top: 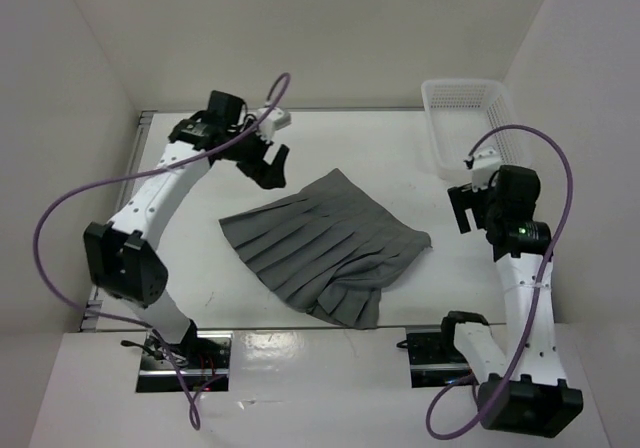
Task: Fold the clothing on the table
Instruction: Flatten the skirt out
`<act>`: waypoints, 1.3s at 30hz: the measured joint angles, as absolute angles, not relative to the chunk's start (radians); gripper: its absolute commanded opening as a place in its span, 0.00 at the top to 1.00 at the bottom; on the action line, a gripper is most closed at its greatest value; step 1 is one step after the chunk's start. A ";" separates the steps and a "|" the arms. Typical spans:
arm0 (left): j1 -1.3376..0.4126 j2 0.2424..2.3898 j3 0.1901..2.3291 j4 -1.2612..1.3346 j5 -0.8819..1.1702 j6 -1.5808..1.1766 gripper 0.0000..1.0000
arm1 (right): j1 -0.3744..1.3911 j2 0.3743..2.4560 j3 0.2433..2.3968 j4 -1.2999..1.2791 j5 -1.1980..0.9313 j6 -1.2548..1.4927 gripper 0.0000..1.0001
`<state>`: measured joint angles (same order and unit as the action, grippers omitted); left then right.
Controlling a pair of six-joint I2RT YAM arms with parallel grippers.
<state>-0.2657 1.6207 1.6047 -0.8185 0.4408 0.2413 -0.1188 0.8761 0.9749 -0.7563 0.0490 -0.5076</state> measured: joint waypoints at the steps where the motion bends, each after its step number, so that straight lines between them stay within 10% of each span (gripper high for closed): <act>1: -0.295 1.658 1.632 -0.806 0.447 0.242 0.02 | -0.166 0.867 0.974 -0.759 0.031 -0.500 0.01; 11: -0.363 2.138 2.016 -0.734 0.512 0.256 0.21 | -0.444 0.801 0.976 -0.761 -0.044 -0.448 0.01; 39: -0.452 2.513 2.324 -0.607 0.379 0.097 0.50 | -0.646 0.754 0.986 -0.775 -0.061 -0.438 0.01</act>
<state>-0.4522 2.5130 2.3241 -0.6075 0.3794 0.0975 -0.6456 0.7540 0.9859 -0.7746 -0.0612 -0.4381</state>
